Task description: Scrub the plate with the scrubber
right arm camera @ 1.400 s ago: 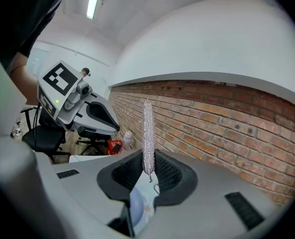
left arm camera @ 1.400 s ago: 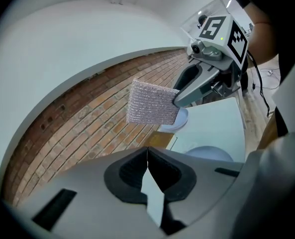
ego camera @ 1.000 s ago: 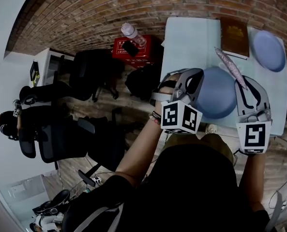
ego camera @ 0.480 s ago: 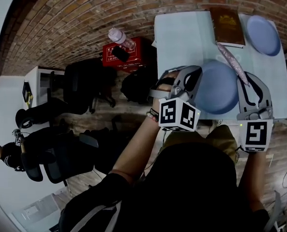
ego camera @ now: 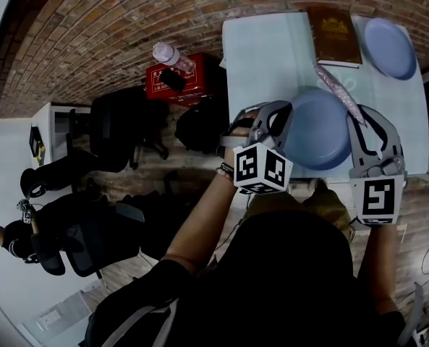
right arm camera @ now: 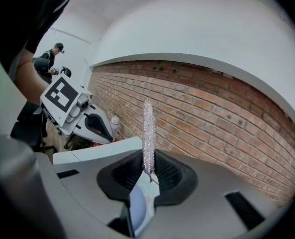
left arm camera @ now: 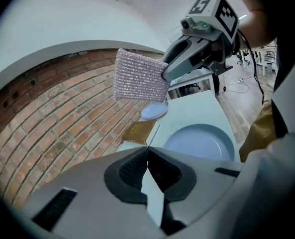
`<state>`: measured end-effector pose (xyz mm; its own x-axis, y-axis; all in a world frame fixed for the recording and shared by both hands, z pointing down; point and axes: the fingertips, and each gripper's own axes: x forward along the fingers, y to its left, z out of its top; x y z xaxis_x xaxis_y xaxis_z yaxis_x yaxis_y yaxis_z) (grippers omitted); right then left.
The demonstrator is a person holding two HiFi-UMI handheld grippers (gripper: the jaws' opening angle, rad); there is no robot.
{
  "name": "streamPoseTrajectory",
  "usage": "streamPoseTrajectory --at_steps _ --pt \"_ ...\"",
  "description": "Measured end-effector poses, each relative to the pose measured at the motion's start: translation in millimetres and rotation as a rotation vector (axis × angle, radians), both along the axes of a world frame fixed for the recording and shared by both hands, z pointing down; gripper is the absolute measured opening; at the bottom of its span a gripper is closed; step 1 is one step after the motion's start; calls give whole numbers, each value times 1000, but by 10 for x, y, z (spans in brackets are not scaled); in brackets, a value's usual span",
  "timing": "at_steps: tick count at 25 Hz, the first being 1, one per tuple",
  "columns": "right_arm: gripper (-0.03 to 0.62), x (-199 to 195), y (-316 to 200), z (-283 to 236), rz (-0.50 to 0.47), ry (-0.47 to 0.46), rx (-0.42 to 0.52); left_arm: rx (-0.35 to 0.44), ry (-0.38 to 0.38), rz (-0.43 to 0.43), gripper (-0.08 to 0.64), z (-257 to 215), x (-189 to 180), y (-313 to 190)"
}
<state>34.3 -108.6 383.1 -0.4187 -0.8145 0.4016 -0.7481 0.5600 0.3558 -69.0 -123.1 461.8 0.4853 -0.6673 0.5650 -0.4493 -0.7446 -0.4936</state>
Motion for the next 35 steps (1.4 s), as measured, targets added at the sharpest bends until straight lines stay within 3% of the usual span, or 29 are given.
streamPoseTrajectory --at_steps 3,6,10,15,16,17,23,29,35 --pt "87 -14 -14 56 -12 27 -8 -116 1 -58 21 322 -135 13" --pt "87 -69 -26 111 -33 49 -4 -295 34 -117 21 721 -263 82" --pt "87 -121 32 238 -40 62 -39 -559 214 -233 23 1142 -347 223" --pt "87 -186 96 342 -59 94 -54 -754 383 -361 28 1494 -388 342" --pt "87 -199 109 352 -67 100 -52 -791 403 -385 58 1565 -392 374" --pt "87 -205 124 363 -71 104 -53 -825 419 -408 136 1626 -396 405" --pt "87 -181 221 452 -53 105 -77 -954 563 -521 150 1868 -353 458" --pt "87 -187 247 421 -59 115 -60 -1024 741 -646 80 1923 -256 386" --pt "87 -129 263 439 -48 111 -66 -1066 849 -732 61 2000 -240 367"
